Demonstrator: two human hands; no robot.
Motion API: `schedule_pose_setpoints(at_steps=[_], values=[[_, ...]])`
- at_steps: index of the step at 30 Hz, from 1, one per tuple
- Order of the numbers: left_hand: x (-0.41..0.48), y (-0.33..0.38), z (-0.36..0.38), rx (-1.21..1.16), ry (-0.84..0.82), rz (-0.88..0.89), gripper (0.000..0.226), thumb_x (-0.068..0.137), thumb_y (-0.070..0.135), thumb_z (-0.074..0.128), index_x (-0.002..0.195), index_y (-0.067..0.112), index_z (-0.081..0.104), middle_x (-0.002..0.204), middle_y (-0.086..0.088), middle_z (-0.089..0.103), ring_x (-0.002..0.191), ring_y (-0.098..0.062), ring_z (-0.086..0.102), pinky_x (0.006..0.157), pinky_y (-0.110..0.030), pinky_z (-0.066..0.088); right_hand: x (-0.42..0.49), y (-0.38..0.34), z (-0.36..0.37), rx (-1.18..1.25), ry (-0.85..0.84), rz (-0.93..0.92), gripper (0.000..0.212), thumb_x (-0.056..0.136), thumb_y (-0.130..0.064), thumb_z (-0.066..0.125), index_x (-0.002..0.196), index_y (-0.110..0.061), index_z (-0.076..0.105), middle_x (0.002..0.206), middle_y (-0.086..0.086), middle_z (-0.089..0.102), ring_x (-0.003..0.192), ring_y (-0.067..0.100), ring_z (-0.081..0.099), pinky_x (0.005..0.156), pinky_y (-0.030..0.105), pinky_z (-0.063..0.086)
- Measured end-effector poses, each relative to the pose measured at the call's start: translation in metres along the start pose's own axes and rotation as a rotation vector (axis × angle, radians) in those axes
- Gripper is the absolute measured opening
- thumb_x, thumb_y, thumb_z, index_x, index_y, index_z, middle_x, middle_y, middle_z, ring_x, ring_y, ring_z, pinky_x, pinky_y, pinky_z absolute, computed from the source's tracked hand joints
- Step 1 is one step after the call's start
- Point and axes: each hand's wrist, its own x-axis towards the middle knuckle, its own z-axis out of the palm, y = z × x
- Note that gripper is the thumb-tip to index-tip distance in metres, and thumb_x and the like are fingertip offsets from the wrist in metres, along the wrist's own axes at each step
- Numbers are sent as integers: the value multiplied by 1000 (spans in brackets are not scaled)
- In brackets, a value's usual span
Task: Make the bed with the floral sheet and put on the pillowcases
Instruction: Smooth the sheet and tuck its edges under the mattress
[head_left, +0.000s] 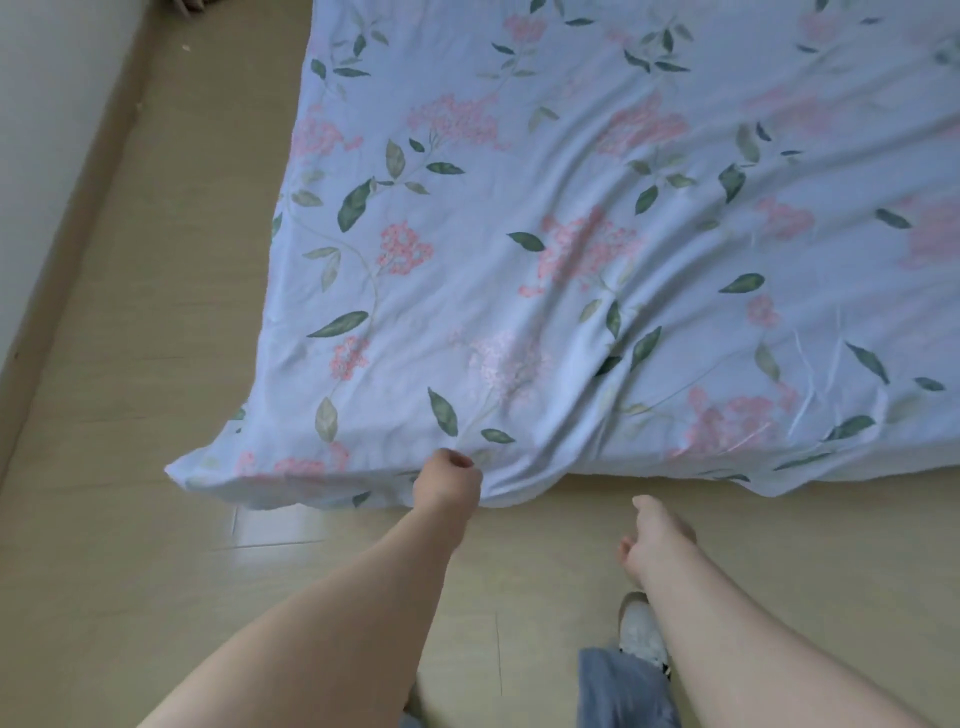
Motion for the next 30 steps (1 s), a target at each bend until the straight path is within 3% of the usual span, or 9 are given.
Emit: schedule_pose_setpoints(at_steps=[2,6,11,13,17,22,26,28,30], values=[[1,32,43,276,-16,191,23,89,9,44,105,18,58,99,-3,57,87,-22,55,67,-24,40,35,-34,-18,-338,60,-257,35,86,-7,57,120,-3,56,111,19,59,80,31,55,77,37,49],[0,82,114,591,-95,506,34,91,12,46,122,23,55,129,1,51,117,-21,51,87,-30,44,84,-93,-45,-1203,18,-850,45,87,-16,57,130,-22,47,137,7,42,125,31,42,97,35,39],[19,123,217,918,-63,557,52,88,17,55,137,25,39,144,6,38,132,-22,35,101,-33,31,168,-169,-66,-1653,-116,-1210,53,87,-18,55,134,-34,38,140,-4,39,132,22,33,102,32,30],[24,127,238,1041,-3,514,51,86,16,58,134,20,39,139,2,42,127,-25,39,98,-34,33,190,-178,-69,-1704,-183,-1332,49,82,-16,63,126,-31,50,127,-1,51,122,25,46,96,34,38],[27,132,244,1072,33,526,47,85,15,61,129,13,45,129,-8,51,119,-27,48,94,-34,37,212,-188,-67,-1674,-331,-1571,49,31,-5,88,75,-16,68,71,5,63,64,30,62,52,28,51],[21,151,241,1080,-82,433,30,94,17,44,122,16,54,120,-8,57,115,-27,52,84,-34,42,217,-214,-69,-1723,-579,-1415,11,81,-6,60,92,-5,62,101,16,58,98,31,57,76,35,45],[7,153,261,1045,-246,318,25,93,15,48,115,16,61,122,-12,57,112,-31,55,78,-31,39,217,-217,-88,-1916,-649,-1212,22,95,-11,43,109,-8,60,119,15,57,112,26,56,86,30,43],[-3,151,272,1062,-336,312,24,91,14,55,113,17,63,122,-12,57,112,-31,55,80,-31,41,223,-214,-107,-2000,-640,-1125,16,94,-9,43,94,-14,59,120,14,59,113,25,57,81,28,41],[-12,158,276,1095,-360,325,26,91,14,56,116,16,62,124,-12,57,115,-30,54,83,-30,41,223,-218,-119,-1979,-624,-1099,31,92,-7,44,65,-22,39,118,13,61,111,25,59,74,24,33]])
